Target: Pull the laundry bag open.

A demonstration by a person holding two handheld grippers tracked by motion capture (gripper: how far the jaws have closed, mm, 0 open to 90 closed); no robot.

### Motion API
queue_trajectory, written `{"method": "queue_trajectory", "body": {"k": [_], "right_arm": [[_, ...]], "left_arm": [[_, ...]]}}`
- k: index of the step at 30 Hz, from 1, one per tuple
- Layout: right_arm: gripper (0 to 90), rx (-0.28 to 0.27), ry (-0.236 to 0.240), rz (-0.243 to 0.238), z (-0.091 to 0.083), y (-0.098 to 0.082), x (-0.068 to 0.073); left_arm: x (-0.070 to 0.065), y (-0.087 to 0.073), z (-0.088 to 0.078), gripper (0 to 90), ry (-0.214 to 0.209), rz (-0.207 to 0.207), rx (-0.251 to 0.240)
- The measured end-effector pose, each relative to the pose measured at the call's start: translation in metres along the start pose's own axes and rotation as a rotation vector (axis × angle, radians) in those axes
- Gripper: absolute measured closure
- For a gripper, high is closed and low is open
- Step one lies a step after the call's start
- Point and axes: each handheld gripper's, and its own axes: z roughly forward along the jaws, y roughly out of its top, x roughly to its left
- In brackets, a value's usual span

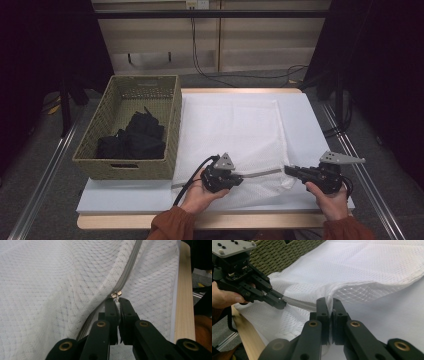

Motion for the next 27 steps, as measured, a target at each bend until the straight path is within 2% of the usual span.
{"method": "queue_trajectory", "body": {"k": [4,7,8,10,11,12,14,15,17,18,19,21,23,27], "right_arm": [[87.3,0.006,-0.004,-0.002,0.001,0.0,0.001],[87.3,0.004,-0.005,0.004,-0.001,0.0,-0.001],[87.3,0.001,-0.006,0.005,-0.001,0.0,-0.002],[87.3,0.002,-0.008,0.006,0.0,0.0,-0.001],[87.3,0.001,-0.01,0.005,0.0,-0.001,-0.001],[87.3,0.001,-0.011,0.003,0.0,0.0,-0.001],[87.2,-0.001,-0.008,0.002,-0.001,0.0,0.0],[87.2,-0.002,-0.004,0.001,-0.001,0.0,0.0],[87.3,0.0,-0.006,0.001,-0.001,0.0,0.001],[87.3,0.003,-0.006,-0.004,-0.001,0.0,0.001],[87.3,0.003,-0.005,-0.003,-0.001,0.0,0.001],[87.2,0.002,-0.005,-0.003,-0.001,0.0,0.001],[87.3,0.002,-0.012,0.0,-0.001,0.0,0.002],[87.3,-0.002,-0.011,0.01,-0.002,0.0,0.0]], "left_arm": [[-0.001,-0.001,-0.003,86.4,0.014,0.017,0.04],[0.001,-0.003,-0.004,86.4,0.017,-0.006,0.01],[0.002,-0.003,-0.005,86.4,0.024,-0.003,0.024],[0.003,-0.004,-0.005,86.4,0.025,-0.002,0.015],[0.003,-0.004,-0.006,86.4,0.032,-0.003,0.029],[0.003,-0.004,-0.006,86.4,0.022,-0.003,0.017],[0.002,-0.004,-0.009,86.4,0.026,0.004,0.042],[0.001,-0.004,-0.01,86.4,0.021,0.001,0.032],[0.0,-0.004,-0.013,86.4,0.027,0.011,0.041],[0.0,-0.004,-0.014,86.4,0.03,0.002,0.041],[0.0,-0.005,-0.013,86.4,0.028,-0.001,0.024],[-0.001,-0.005,-0.014,86.3,0.032,0.012,0.039],[0.0,-0.007,-0.013,86.3,0.032,0.008,0.021],[0.001,-0.006,-0.014,86.4,0.038,0.014,0.035]]}}
